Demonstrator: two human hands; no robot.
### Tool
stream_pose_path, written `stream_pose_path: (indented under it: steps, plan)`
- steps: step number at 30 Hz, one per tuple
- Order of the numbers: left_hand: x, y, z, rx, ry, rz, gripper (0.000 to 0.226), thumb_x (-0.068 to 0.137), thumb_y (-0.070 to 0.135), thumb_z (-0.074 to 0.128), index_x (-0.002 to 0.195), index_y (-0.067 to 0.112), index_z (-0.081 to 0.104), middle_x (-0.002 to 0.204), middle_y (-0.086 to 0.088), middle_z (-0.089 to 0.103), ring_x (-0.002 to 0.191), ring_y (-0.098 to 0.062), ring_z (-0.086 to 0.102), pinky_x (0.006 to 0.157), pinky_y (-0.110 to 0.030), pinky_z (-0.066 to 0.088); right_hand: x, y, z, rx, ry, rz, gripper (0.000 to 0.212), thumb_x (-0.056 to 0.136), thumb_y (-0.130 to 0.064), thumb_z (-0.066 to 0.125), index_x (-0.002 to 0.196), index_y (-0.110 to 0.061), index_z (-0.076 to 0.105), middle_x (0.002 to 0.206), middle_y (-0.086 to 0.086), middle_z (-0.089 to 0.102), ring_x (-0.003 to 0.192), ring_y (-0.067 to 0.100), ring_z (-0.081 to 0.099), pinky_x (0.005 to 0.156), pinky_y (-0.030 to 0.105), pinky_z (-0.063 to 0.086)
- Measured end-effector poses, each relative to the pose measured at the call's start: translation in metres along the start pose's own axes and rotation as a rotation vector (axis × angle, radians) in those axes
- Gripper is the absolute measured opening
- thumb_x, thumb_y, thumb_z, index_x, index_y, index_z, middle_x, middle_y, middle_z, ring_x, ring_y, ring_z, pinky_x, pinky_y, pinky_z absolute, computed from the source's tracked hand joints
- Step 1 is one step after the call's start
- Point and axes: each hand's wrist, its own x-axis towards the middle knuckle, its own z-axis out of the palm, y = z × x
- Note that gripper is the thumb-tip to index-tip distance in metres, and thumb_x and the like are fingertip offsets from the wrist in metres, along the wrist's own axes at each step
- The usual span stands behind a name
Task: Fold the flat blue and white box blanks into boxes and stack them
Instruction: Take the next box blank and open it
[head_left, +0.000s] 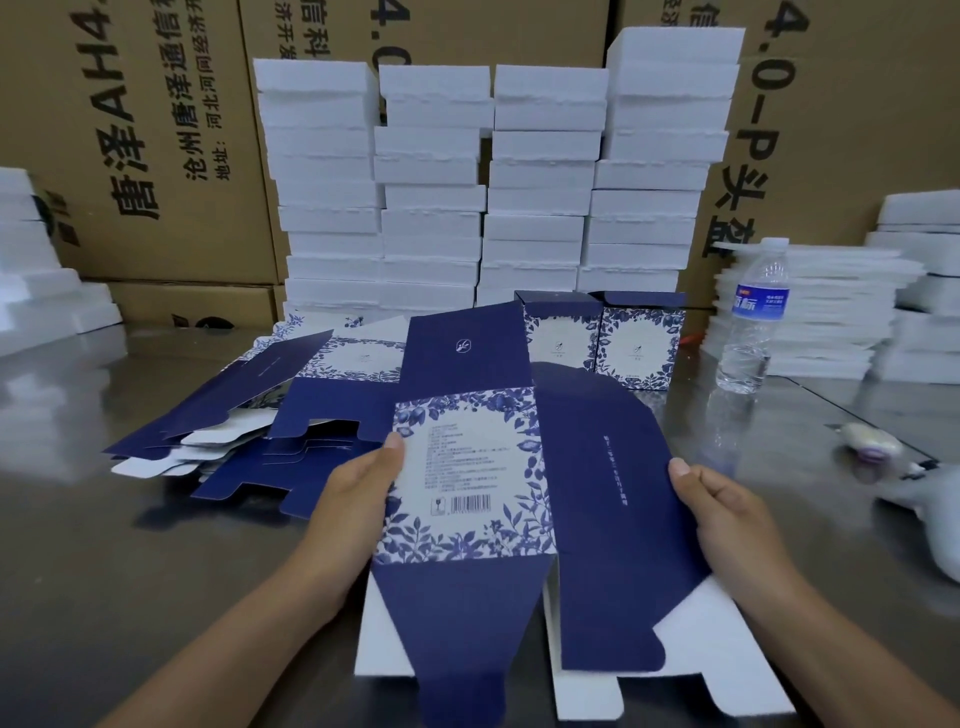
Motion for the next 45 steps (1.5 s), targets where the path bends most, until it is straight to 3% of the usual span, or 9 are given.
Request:
stream_pose_path:
  steps: [7, 12, 17, 20, 22, 29, 33, 40, 45]
  plan:
    - [0.003, -0.001, -0.006, -0.041, 0.041, 0.006, 0.040, 0.097, 0.040, 0.044, 0.073, 0.039, 0.076, 0.082, 0.008, 0.075, 0.074, -0.013, 0.072, 0.069, -0.032, 0.050, 0.001, 0.009, 0.003, 0.083, -0.059, 0.033, 0.041, 0.094, -0.032, 0.052, 0.086, 0.008, 0.059, 0.084, 0.018, 0.065, 0.076, 0.024, 0.058, 0.079, 0.040, 0.044]
    - [0.004, 0.000, -0.005, -0.116, 0.066, -0.030, 0.034, 0.096, 0.039, 0.047, 0.082, 0.023, 0.073, 0.083, 0.005, 0.076, 0.072, -0.014, 0.073, 0.062, -0.028, 0.050, 0.004, 0.011, 0.004, 0.002, -0.128, 0.017, 0.038, 0.096, -0.023, 0.047, 0.071, -0.009, 0.071, 0.078, 0.006, 0.073, 0.069, 0.017, 0.065, 0.069, 0.031, 0.049]
    - [0.004, 0.002, -0.003, -0.119, 0.047, -0.043, 0.034, 0.094, 0.046, 0.047, 0.086, 0.024, 0.072, 0.082, 0.006, 0.076, 0.072, -0.013, 0.072, 0.058, -0.025, 0.054, 0.004, 0.008, 0.000, -0.024, -0.054, -0.027, 0.037, 0.096, -0.021, 0.048, 0.077, 0.007, 0.063, 0.076, 0.014, 0.067, 0.075, 0.023, 0.057, 0.074, 0.036, 0.043]
    - [0.004, 0.000, 0.000, -0.078, 0.025, -0.017, 0.034, 0.093, 0.044, 0.049, 0.078, 0.030, 0.077, 0.088, 0.005, 0.076, 0.083, -0.015, 0.072, 0.075, -0.034, 0.055, 0.003, 0.007, 0.001, -0.003, -0.002, -0.021, 0.043, 0.097, -0.023, 0.048, 0.090, 0.019, 0.053, 0.085, 0.039, 0.056, 0.076, 0.024, 0.050, 0.075, 0.036, 0.038]
    - [0.003, -0.001, 0.001, -0.062, 0.004, 0.024, 0.037, 0.095, 0.038, 0.048, 0.071, 0.039, 0.076, 0.083, 0.009, 0.075, 0.075, -0.009, 0.072, 0.068, -0.031, 0.051, 0.002, 0.007, 0.001, 0.004, 0.003, -0.023, 0.046, 0.097, -0.024, 0.048, 0.096, 0.022, 0.048, 0.092, 0.043, 0.052, 0.078, 0.024, 0.048, 0.076, 0.037, 0.036]
    - [0.005, 0.002, -0.004, -0.145, 0.084, 0.020, 0.032, 0.096, 0.033, 0.050, 0.077, 0.022, 0.074, 0.075, 0.008, 0.075, 0.064, -0.007, 0.071, 0.053, -0.021, 0.052, -0.002, 0.005, 0.004, 0.004, -0.091, 0.030, 0.039, 0.095, -0.032, 0.049, 0.084, -0.001, 0.069, 0.083, 0.017, 0.072, 0.072, 0.024, 0.067, 0.068, 0.032, 0.052]
    - [0.006, 0.002, -0.004, -0.204, 0.088, 0.011, 0.033, 0.097, 0.031, 0.050, 0.074, 0.020, 0.072, 0.069, 0.006, 0.074, 0.058, -0.008, 0.070, 0.041, -0.016, 0.049, -0.004, 0.003, 0.005, -0.067, -0.108, 0.017, 0.046, 0.096, -0.028, 0.048, 0.092, 0.018, 0.054, 0.080, 0.026, 0.063, 0.070, 0.027, 0.056, 0.068, 0.035, 0.041]
    - [0.009, -0.004, -0.002, -0.104, 0.046, 0.018, 0.038, 0.095, 0.042, 0.048, 0.074, 0.027, 0.076, 0.084, 0.009, 0.075, 0.075, -0.008, 0.072, 0.070, -0.030, 0.050, -0.002, 0.005, 0.002, -0.028, -0.065, 0.027, 0.044, 0.096, -0.026, 0.048, 0.086, 0.016, 0.055, 0.074, 0.017, 0.064, 0.068, 0.025, 0.057, 0.061, 0.032, 0.043]
    - [0.006, -0.002, 0.000, -0.022, 0.059, 0.057, 0.039, 0.096, 0.044, 0.043, 0.076, 0.025, 0.070, 0.070, 0.018, 0.072, 0.060, 0.002, 0.067, 0.044, -0.007, 0.044, -0.001, 0.007, 0.002, -0.029, -0.046, 0.006, 0.043, 0.096, -0.027, 0.048, 0.082, 0.012, 0.057, 0.075, 0.019, 0.063, 0.069, 0.025, 0.056, 0.064, 0.034, 0.042]
